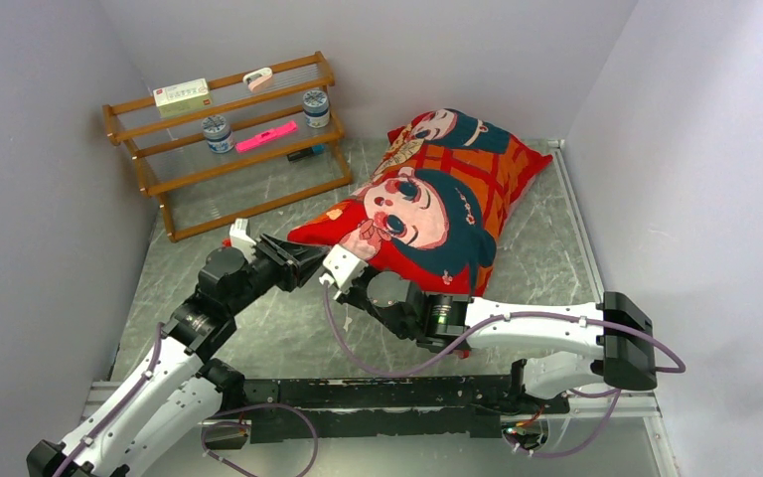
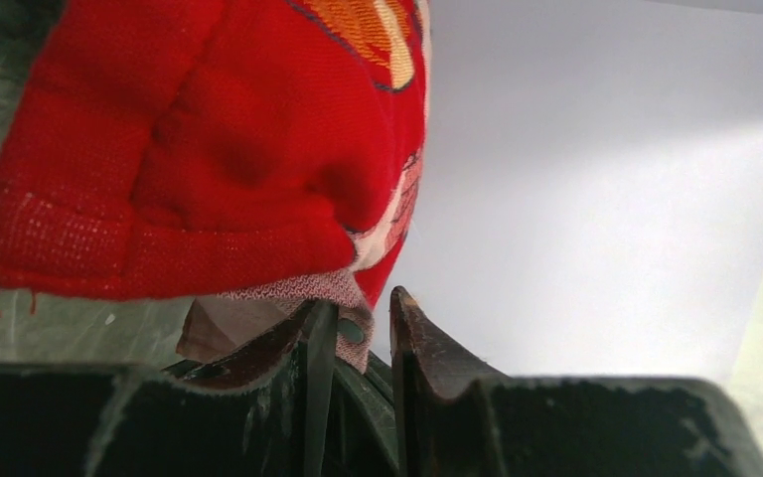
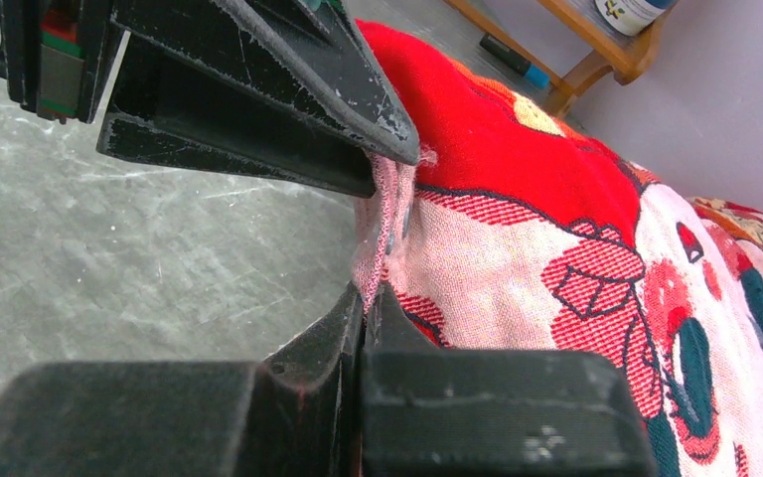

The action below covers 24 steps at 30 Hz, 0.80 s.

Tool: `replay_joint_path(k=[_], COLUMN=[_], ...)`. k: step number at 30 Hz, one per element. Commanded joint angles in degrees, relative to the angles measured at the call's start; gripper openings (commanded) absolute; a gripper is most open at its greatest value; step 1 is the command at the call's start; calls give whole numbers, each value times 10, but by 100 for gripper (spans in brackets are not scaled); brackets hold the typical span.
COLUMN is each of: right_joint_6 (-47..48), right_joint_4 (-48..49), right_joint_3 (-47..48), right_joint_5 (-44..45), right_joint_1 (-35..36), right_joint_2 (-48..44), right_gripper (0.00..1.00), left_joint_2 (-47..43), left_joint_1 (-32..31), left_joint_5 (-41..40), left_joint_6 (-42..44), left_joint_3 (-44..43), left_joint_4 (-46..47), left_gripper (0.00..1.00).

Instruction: Put the pillow into the pillowcase

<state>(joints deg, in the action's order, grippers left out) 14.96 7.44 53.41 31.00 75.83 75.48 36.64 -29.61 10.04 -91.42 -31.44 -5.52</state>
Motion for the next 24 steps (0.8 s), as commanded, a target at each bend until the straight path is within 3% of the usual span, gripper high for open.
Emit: replay_joint_path(k=[1, 6, 22, 24], right_joint_6=[-11, -12, -22, -24], right_joint_4=[83, 82, 87, 84], right_joint_3=[42, 44, 39, 38], right_joint_5=[-8, -9, -21, -22], right_joint_1=[4, 4, 5, 5], right_joint_2=[-9, -8, -2, -2], right_gripper=[0, 0, 0, 0], left_joint_2=[-5, 5, 23, 22], left_joint_1=[0, 0, 0, -1], left_joint_5=[5, 9, -1, 1], left_joint_6=[-2, -7, -20, -23], left_joint_3=[-31, -28, -9, -2], left_joint_4=[-40, -52, -10, 5], left_gripper=[32, 36, 24, 15])
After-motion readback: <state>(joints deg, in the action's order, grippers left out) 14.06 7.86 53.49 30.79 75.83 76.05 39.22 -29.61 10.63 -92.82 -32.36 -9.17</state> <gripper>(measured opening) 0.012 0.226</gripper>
